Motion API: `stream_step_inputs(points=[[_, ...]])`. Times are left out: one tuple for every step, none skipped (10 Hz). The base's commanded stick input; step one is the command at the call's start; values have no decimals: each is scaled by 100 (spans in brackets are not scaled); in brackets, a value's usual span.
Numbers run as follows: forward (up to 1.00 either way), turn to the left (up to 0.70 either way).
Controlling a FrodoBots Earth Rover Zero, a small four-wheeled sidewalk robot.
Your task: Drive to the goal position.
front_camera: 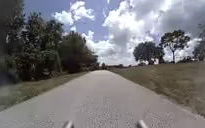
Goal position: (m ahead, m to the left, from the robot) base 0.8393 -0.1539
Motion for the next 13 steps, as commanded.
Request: stream_step_inputs(points=[[50,0],[50,0],[50,0],[50,0],[50,0],[50,0],[50,0],[50,0],[50,0],[50,0],[50,0],[50,0],[50,0]])
